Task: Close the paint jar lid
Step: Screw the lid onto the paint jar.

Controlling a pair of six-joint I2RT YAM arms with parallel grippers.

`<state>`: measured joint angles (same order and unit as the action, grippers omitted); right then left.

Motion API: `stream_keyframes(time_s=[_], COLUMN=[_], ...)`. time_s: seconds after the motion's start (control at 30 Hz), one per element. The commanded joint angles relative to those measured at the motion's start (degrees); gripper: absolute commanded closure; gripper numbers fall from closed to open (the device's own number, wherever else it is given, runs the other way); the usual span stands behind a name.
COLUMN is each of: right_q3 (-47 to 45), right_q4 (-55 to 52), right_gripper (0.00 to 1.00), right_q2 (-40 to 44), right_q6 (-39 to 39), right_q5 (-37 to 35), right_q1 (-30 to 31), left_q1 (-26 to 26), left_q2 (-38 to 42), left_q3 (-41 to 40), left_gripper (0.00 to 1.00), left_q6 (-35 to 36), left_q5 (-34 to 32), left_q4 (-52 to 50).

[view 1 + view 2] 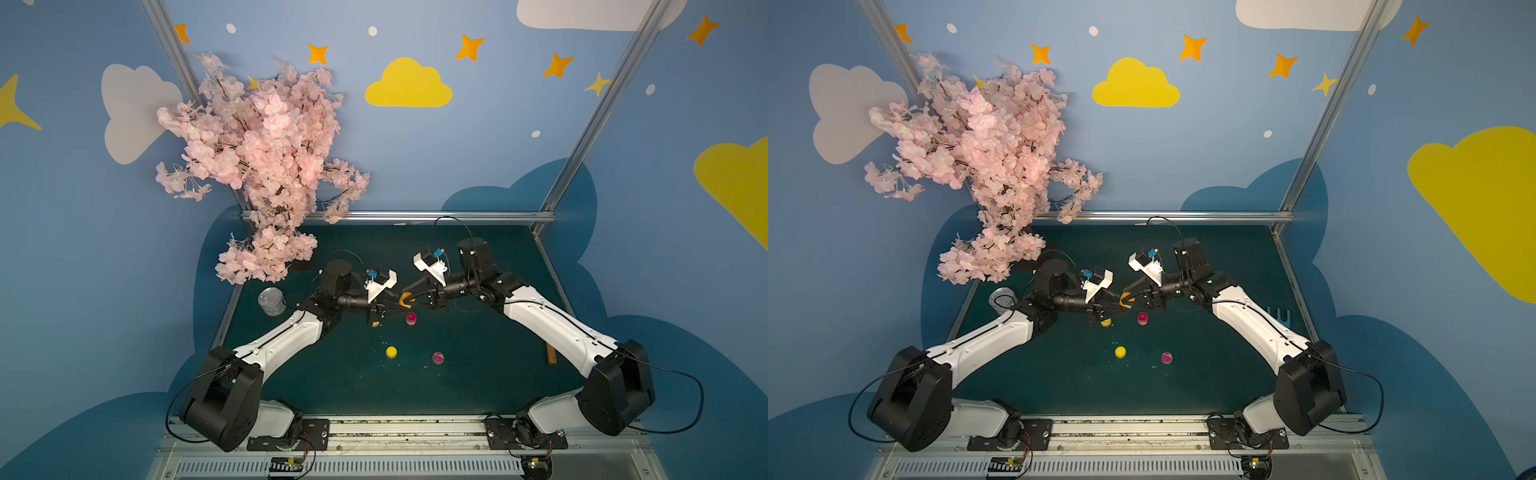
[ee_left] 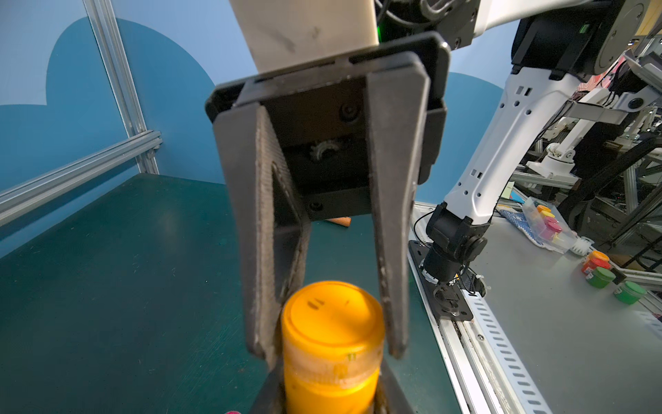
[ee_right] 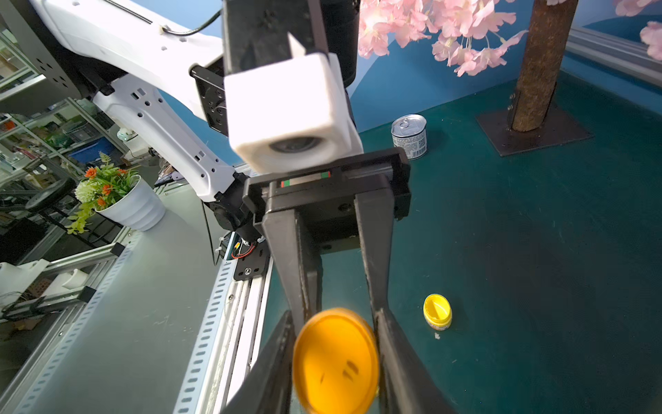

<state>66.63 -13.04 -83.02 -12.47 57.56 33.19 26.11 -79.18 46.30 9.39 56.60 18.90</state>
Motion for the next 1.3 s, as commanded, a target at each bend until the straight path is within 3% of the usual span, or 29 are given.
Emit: stream_keyframes(time_s=[0.0,0.17,0.4,0.7,0.83,1.03,1.17,1.27], right_q3=[1.30,1.92,2.35,4.71,5.38,5.48,5.01,4.33], right_q4=[-1.37,-1.50,-0.90,-0.14,0.36,1.69,1.83,0.51], right_gripper=[0.71,0.79,0.83,0.87,0.91,0.91,0.84,0.64], right_q2=[-0.56,-1.26,-2.47,-4.81,-5.78,-7.06,-6.31,-4.38], right_q6=[-0.14,2.04,6.36,17.04,25.19,33.45,33.85,32.97], right_q5=[-1.29,-4.10,-10.55,-25.40,-34.46,-41.56,-43.03,-44.35], right_q1=[0.38,0.54,1.73,5.06,5.72,6.79,7.15,7.05], left_q1=[-0.22,-0.27,0.24,7.25,11.18,13.74,13.80,13.81], left_q2=[0.34,1.08,2.32,0.86,-2.31,-6.97,-8.44,-8.62], left_q3=[1.91,1.87,2.68,6.43,7.48,8.85,9.59,9.30], left_gripper=[0.74,0.75,0.75,0.75,0.75,0.75,0.75,0.75], left_q6=[-0.08,-0.50,-0.76,11.90,18.44,21.22,20.24,19.21], left_q5=[-0.14,-3.67,-15.47,-37.42,-47.70,-53.26,-52.32,-52.03], left_q4=[0.61,1.55,5.16,9.00,13.71,19.92,20.23,20.04])
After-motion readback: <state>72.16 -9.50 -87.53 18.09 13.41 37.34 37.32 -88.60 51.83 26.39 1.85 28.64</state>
